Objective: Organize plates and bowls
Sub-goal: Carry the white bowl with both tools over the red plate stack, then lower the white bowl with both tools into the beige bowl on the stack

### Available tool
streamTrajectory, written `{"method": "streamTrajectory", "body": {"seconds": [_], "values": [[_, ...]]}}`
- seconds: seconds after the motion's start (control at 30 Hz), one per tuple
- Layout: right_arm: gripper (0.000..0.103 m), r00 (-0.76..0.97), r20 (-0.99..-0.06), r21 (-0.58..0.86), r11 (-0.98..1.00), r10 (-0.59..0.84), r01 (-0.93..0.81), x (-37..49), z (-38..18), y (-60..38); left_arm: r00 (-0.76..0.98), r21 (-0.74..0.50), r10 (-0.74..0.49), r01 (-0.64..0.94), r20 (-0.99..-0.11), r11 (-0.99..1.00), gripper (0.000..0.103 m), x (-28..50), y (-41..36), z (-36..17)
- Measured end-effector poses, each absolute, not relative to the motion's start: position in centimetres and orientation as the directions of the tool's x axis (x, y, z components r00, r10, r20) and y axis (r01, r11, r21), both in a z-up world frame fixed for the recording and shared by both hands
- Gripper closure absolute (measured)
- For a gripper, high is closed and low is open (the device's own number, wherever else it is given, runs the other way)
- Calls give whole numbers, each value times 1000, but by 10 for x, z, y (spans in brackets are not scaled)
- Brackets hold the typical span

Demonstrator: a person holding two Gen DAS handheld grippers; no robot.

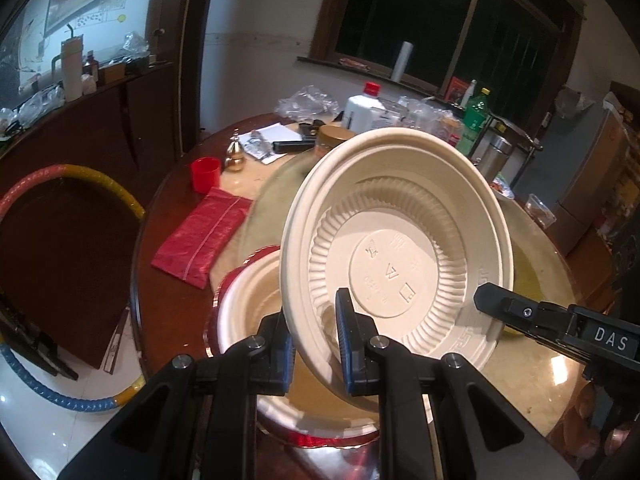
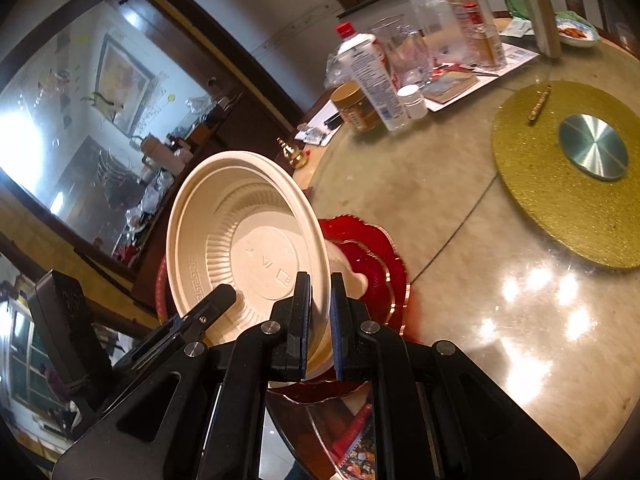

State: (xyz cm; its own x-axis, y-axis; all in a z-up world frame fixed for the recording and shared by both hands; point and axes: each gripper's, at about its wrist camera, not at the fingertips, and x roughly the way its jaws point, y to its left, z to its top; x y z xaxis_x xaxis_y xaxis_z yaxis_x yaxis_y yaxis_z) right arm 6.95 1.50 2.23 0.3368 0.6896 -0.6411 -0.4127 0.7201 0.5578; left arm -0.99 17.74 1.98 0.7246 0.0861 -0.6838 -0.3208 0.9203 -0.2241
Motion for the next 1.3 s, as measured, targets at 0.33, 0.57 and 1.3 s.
{"method": "streamTrajectory", "body": {"seconds": [0.33, 0.57, 1.3], "values": [[94, 322, -662, 520, 724, 677, -453, 63, 20, 37, 702, -202, 116, -353, -702, 913, 86, -17, 190, 18], [94, 314, -668, 509, 722, 675, -469, 58, 19, 45, 684, -175, 130, -359, -718, 917, 86, -19, 194, 19], [94, 198, -695, 577, 700, 691, -420, 72, -8, 49, 595, -136, 95, -333, -798, 933, 85, -7, 206, 0]]}}
